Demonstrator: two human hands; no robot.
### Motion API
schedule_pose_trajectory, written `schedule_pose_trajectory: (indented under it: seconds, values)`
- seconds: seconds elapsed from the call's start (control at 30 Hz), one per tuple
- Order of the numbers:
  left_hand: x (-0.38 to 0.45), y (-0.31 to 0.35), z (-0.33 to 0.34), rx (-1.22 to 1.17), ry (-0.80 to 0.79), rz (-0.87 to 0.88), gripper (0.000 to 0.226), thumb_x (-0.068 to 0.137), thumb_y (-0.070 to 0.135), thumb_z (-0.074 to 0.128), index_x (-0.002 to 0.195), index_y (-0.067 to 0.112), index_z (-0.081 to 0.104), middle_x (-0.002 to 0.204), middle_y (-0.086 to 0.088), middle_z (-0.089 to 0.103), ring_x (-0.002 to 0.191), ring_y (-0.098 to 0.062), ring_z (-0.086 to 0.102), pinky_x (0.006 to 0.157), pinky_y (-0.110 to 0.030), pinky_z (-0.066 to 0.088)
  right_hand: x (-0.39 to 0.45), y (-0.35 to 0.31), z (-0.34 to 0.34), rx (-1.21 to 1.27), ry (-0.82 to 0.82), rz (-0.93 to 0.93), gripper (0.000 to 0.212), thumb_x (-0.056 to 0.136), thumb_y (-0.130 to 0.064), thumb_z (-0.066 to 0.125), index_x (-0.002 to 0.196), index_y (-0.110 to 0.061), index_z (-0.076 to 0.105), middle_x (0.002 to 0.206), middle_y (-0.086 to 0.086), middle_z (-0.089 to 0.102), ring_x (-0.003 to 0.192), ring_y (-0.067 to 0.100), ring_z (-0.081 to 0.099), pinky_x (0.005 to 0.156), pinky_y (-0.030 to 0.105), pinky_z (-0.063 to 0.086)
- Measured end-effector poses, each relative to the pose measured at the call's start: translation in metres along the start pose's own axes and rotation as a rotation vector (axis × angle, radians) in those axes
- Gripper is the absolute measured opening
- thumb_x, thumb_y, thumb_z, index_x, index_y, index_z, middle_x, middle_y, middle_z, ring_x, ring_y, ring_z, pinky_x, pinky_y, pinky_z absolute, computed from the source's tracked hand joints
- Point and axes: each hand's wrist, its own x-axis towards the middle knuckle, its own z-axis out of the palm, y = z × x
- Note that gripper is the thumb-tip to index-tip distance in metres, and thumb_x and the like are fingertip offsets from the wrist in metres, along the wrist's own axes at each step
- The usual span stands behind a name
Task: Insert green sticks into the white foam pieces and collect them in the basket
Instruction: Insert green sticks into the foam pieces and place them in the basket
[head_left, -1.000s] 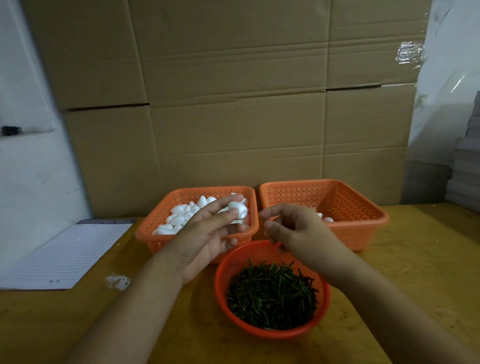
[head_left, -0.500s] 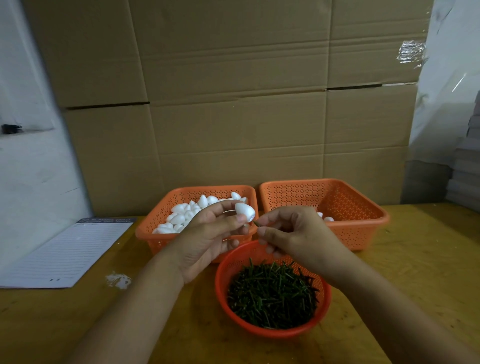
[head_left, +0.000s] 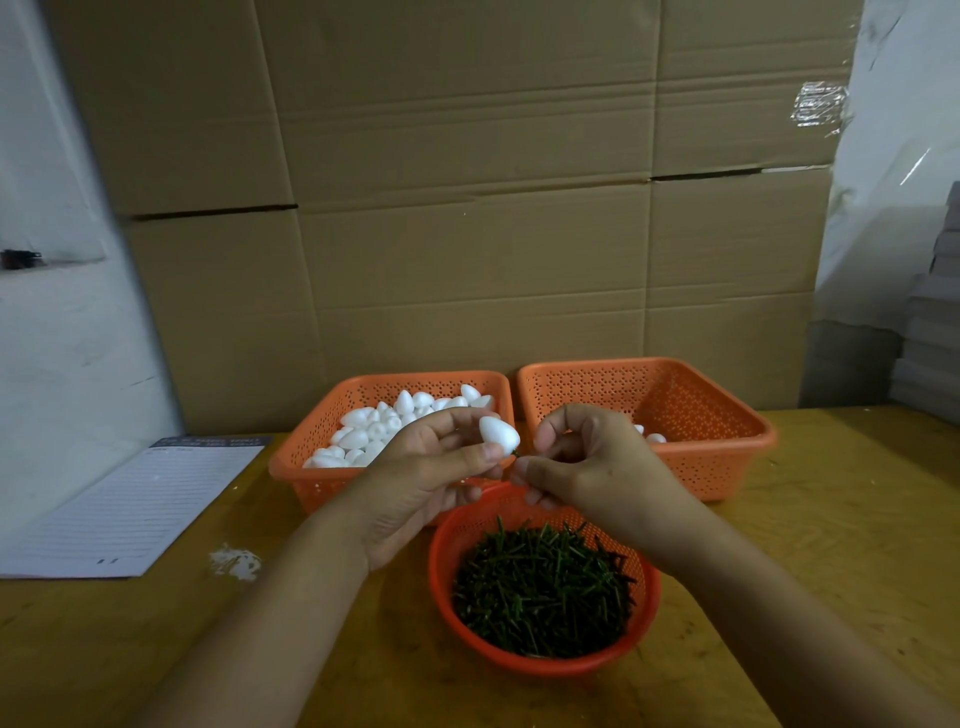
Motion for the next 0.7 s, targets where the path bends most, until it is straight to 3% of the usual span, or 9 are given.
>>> schedule_pose_trajectory:
  seconds: [0.37,0.7]
  values:
    - [-0.0024,0.0020,0.0019,0.024,-0.005,-0.010,0.041,0.073,0.027,0.084,0.112,0.022,0.071,0.108,-0.003,0.074,0.093,-0.013,0.068,0.070,-0.022,0.053,0.0000,0.0006,0.0001,-0.030,0.024,-0.023,0.029,0.087,-0.003,0.073,0.074,-0.014,0.049,0.072,0.014,0.074,0.066,0.026,0.072,0.059,0.028,0.058]
    - [-0.0015,-0.0008,0.0046,0.028,-0.003,-0.027,0.029,0.073,0.027,0.085,0.101,0.030,0.077,0.098,-0.001,0.074,0.085,-0.011,0.067,0.068,-0.022,0.053,0.0002,0.0027,-0.0002,-0.054,0.040,-0.023,0.030,0.087,-0.001,0.072,0.073,-0.014,0.048,0.064,0.011,0.072,0.055,0.016,0.068,0.053,0.024,0.054]
